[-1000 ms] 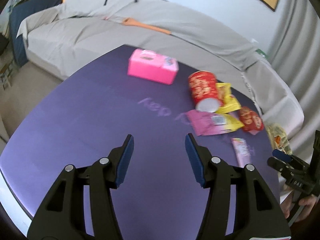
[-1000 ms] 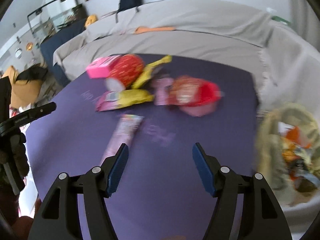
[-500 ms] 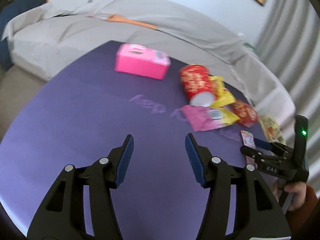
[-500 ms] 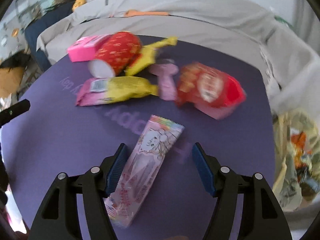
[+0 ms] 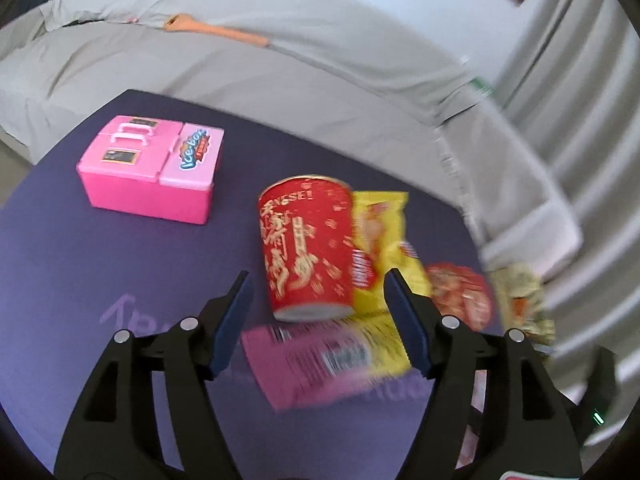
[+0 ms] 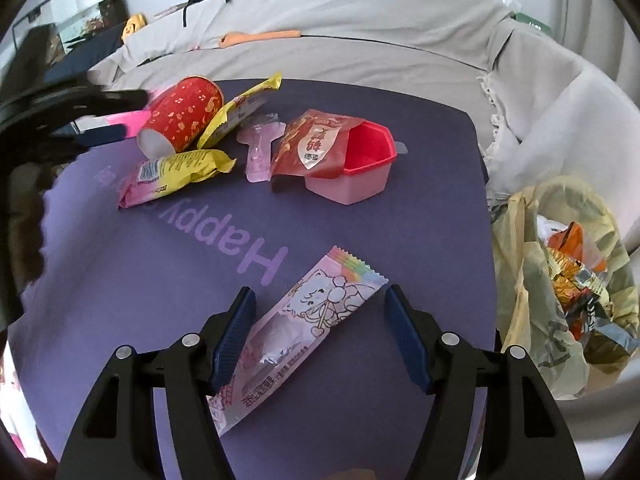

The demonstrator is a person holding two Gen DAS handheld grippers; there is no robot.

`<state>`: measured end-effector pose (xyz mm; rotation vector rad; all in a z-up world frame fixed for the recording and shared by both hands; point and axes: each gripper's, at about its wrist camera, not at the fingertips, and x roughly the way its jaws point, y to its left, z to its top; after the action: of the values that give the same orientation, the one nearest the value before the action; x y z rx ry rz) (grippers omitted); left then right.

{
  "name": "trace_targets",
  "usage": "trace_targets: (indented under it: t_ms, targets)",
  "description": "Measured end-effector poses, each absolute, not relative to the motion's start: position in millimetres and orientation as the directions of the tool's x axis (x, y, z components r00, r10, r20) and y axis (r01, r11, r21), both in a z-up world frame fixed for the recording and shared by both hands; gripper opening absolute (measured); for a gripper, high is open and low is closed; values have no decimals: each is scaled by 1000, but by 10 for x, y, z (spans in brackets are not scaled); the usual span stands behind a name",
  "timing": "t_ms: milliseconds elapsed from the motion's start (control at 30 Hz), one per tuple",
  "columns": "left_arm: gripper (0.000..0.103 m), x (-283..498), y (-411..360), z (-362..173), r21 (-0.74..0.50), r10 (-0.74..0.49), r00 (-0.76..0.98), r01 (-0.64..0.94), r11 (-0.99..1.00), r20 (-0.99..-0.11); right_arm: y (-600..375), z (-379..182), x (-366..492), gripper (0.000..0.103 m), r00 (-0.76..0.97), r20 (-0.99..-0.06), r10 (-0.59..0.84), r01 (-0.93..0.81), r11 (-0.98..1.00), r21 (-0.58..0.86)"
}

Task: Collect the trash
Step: 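Move both tools back to the table toward the red cup and pink wrapper, then grasp the red paper cup with the left tool while the right tool grasps the pink wrapper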

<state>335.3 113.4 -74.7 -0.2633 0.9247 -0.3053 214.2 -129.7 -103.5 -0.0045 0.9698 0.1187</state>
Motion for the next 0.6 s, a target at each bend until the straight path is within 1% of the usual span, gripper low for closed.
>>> trace_targets:
  t_ms: [100, 233, 300, 333, 367, 400, 500, 600]
  targets:
    - [64, 3514, 1003, -872, -295, -302, 530, 100, 950, -793, -1343, -1033, 2146, 63, 560, -818, 132, -109, 990, 85]
    - [64, 3652, 1021, -983, -355, -321, 484, 23, 935, -814, -1296, -1037, 2141, 64, 553, -825, 116, -132, 990, 50]
    - [64, 3689, 1011, -1019, -353, -317, 469, 14, 936, -824, -1261, -1040, 2142, 64, 553, -827, 101, -140, 990, 27]
    - [61, 3704, 1000, -1031, -342, -311, 460, 17, 940, -832, -1271, -1039, 2142, 64, 551, -828, 105, -138, 990, 34]
    - [59, 3700, 995, -1029, -329, -301, 462, 22, 944, -834, -1277, -1038, 2144, 64, 549, -829, 109, -141, 989, 37]
    - [53, 3685, 987, -1025, -316, -294, 462, 32, 948, -837, -1282, -1036, 2142, 64, 546, -830, 112, -144, 989, 38]
    - [53, 3585, 1038, -1025, -324, -311, 462, 52, 945, -831, -1278, -1033, 2137, 64, 541, -834, 106, -144, 989, 33]
    - [53, 3453, 1178, -1018, -365, -340, 474, 42, 930, -812, -1276, -1027, 2120, 64, 534, -838, 108, -144, 989, 36]
